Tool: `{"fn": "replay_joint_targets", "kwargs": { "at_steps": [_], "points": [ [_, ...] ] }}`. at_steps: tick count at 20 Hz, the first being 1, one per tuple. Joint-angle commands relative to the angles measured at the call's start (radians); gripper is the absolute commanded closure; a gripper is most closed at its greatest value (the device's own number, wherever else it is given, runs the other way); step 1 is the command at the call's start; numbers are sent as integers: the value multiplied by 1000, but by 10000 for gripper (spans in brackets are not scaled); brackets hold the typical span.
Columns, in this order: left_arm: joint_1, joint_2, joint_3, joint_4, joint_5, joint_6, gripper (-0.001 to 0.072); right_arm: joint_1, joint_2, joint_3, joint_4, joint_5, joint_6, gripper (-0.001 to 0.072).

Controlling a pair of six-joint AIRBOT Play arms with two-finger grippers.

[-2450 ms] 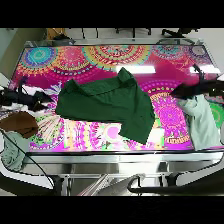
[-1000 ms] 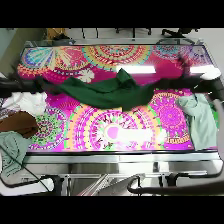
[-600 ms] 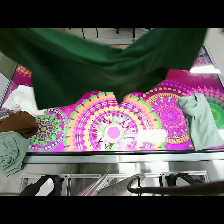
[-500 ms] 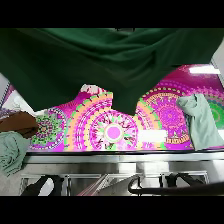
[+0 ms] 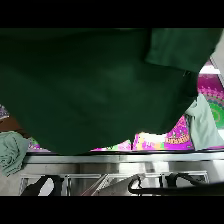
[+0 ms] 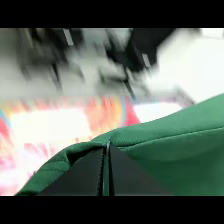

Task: Fold the shirts.

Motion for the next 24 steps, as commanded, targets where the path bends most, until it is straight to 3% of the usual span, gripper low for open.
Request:
{"fn": "replay_joint_targets", "kwargs": {
  "at_steps": [1,6,10,11,12,13,14,15,19,21,22,24],
  "points": [
    [-150,-229,-168,0,38,87,692,39,-290,1,28,116,27,693],
    [-214,-744,-160,-2,148,105,692,106,-702,1,25,79,95,693],
    [-214,-1081,64,-13,66,83,690,129,-851,1,28,13,103,689],
    [-213,-1125,119,-12,49,48,688,130,-855,2,27,8,109,627],
    [-205,-1151,167,-13,27,24,687,125,-848,6,27,6,111,467],
    [-197,-1161,210,-12,-1,16,488,114,-832,6,27,10,111,422],
    [-183,-1158,247,-9,-26,13,54,96,-805,5,27,25,122,379],
    [-162,-1152,296,-9,-67,-16,17,74,-774,5,24,48,150,334],
    [-47,-1089,420,85,-330,-146,19,-66,-643,3,17,294,232,349],
    [-8,-1005,305,163,-418,-159,20,-132,-602,-31,16,458,260,352],
    [4,-958,220,208,-435,-158,20,-157,-583,-70,16,513,272,403],
    [21,-848,6,312,-415,-134,19,-202,-537,-190,-11,572,282,425]
  ]
}}
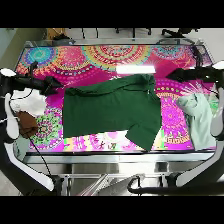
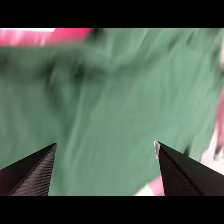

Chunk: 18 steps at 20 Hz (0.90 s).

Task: Fold the shirts.

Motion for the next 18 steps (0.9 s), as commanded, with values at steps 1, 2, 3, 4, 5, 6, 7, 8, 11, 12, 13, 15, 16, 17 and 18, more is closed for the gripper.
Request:
{"fn": "replay_joint_targets", "kwargs": {
  "at_steps": [1,2,3,4,5,6,7,8,11,12,13,15,16,17,18],
  "points": [
    [43,173,-307,180,-34,10,20,-91,89,-178,-35,170,37,426],
    [50,224,-420,201,5,27,20,-110,117,-255,-50,167,33,425],
    [58,262,-517,206,39,42,20,-126,140,-323,-61,166,29,426],
    [64,296,-613,209,76,47,20,-143,165,-394,-71,156,23,426],
    [64,320,-691,216,113,47,19,-157,187,-459,-77,141,22,425],
    [63,335,-761,218,149,48,20,-161,202,-510,-83,126,18,424],
    [56,339,-814,215,182,50,19,-160,212,-554,-89,110,14,424],
    [44,337,-853,205,212,58,19,-158,217,-591,-90,99,13,424],
    [-8,310,-924,151,274,95,20,-152,216,-663,-90,77,10,424],
    [-20,299,-930,138,283,104,20,-152,216,-677,-90,69,10,423],
    [-32,296,-930,130,294,111,169,-152,216,-686,-90,68,10,423],
    [-43,306,-930,133,325,118,426,-151,216,-706,-100,44,11,412],
    [-42,315,-930,133,329,118,560,-151,216,-718,-100,31,11,407],
    [-42,327,-930,134,328,119,696,-151,216,-733,-101,16,11,406],
    [-41,338,-930,135,328,121,691,-151,214,-750,-100,-2,11,404]
  ]
}}
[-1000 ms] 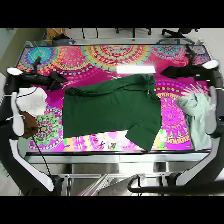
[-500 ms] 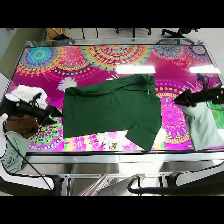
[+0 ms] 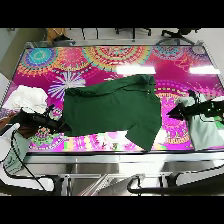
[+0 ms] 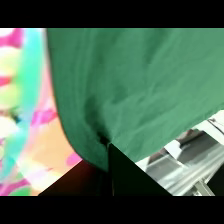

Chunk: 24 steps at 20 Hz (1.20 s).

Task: Fold the shirts.

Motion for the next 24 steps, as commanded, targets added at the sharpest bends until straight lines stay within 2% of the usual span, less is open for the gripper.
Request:
{"fn": "replay_joint_targets", "kwargs": {
  "at_steps": [1,2,6,9,10,11,15,18,21,24],
  "points": [
    [-4,30,-10,1,40,13,691,4,-3,-58,-6,-65,0,357],
    [-3,39,-10,0,42,13,691,13,-10,-71,-6,-89,0,320],
    [-4,42,-11,0,56,13,691,85,-71,-79,-3,-156,0,329],
    [-4,42,-10,-2,58,13,691,162,-105,-79,27,-162,-5,372],
    [-4,42,-10,-3,57,13,691,180,-103,-78,64,-158,-25,461],
    [-4,42,0,-3,48,13,692,189,-92,-76,119,-144,-56,691],
    [-4,142,163,-161,-126,40,695,170,72,76,307,-45,-95,692],
    [-3,327,396,-368,-214,64,694,142,297,292,463,-82,-171,692],
    [-2,493,719,-513,-173,80,692,135,502,475,510,-248,-251,692],
    [-2,604,1017,-464,-46,74,692,135,657,566,451,-409,-298,692]
  ]
}}
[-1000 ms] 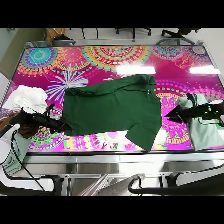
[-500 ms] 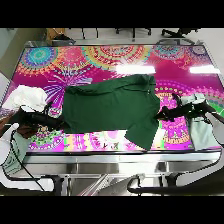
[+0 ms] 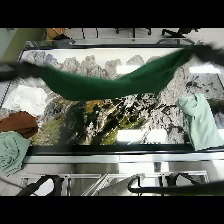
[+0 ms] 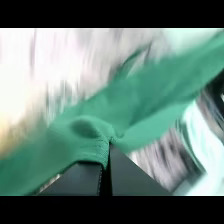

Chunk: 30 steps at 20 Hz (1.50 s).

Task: Fold the shirts.

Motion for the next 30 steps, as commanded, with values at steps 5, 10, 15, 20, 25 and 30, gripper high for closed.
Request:
{"fn": "replay_joint_targets", "kwargs": {
  "at_steps": [5,10,15,20,25,30],
  "points": [
    [0,284,360,407,200,-143,692,-2,238,193,-183,-335,-72,693],
    [-17,279,76,483,185,-142,692,-2,101,198,-198,-226,-7,693],
    [-162,-51,-97,484,207,-62,692,54,-196,56,-196,-96,52,694],
    [-193,-550,23,485,230,-66,692,110,-519,-90,-198,-252,-8,694],
    [-193,-916,354,484,201,-164,692,109,-747,-3,-197,-401,-23,694],
    [-201,-958,356,486,243,-164,692,106,-809,52,-224,-407,-79,694]
  ]
}}
